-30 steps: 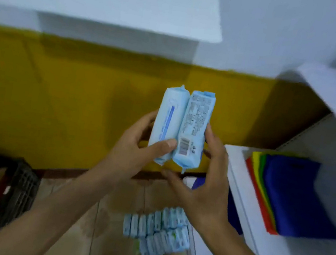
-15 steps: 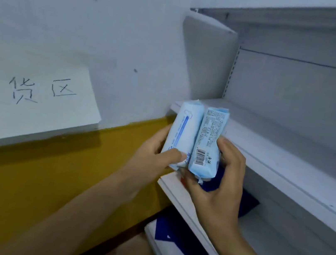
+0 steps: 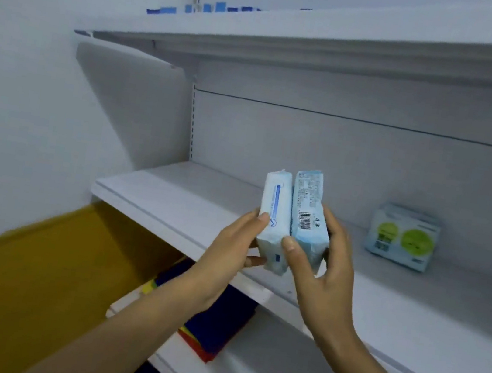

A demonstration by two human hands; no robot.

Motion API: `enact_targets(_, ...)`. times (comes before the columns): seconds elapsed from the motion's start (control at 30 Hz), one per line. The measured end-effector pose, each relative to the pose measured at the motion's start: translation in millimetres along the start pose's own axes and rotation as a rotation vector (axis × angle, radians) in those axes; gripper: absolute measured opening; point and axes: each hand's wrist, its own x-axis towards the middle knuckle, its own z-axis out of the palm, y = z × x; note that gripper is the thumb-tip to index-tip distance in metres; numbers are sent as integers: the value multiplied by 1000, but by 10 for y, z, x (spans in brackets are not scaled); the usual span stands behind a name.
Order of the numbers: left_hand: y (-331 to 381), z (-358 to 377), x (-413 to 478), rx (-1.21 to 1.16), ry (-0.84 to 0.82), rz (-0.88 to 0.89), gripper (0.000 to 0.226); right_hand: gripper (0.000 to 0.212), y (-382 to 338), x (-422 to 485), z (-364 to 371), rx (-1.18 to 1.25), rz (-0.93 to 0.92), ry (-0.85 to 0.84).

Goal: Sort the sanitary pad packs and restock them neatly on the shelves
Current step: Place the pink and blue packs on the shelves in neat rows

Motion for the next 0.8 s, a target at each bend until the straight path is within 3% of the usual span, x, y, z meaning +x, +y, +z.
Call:
enact_targets(0.13,-175,552,337,-22,-84,-45,31,99,253,183,-639,-238,-4,-74)
enact_targets(0.3,-346,1144,717,23,-281,-34,40,80,609,436,-1482,-182,161,-9)
enact_targets(0.37,-475,1311,870,157,-267,17,51,75,807,559,-1756,-103,226,-4)
enact_targets(0.47,-728,1438,1113,493,-69,138,83,80,1107,684,-1980,149,379,-39)
enact_targets(0.57,-908,1486,1269,508,-92,57,118,74,1234,698,-1992,194,468,-118)
enact_targets(0.63,-1033,1494,1354,487,-130,32,105,73,1274,688,-1970,89,458,-105)
enact_targets(0.73,-1116,1477,1386,501,-119,75,67,64,1328,725,-2001,-124,436,114)
enact_targets(0.8,-1120,1454,1364,466,-111,105,57,55,1357,721,-2011,-77,483,213)
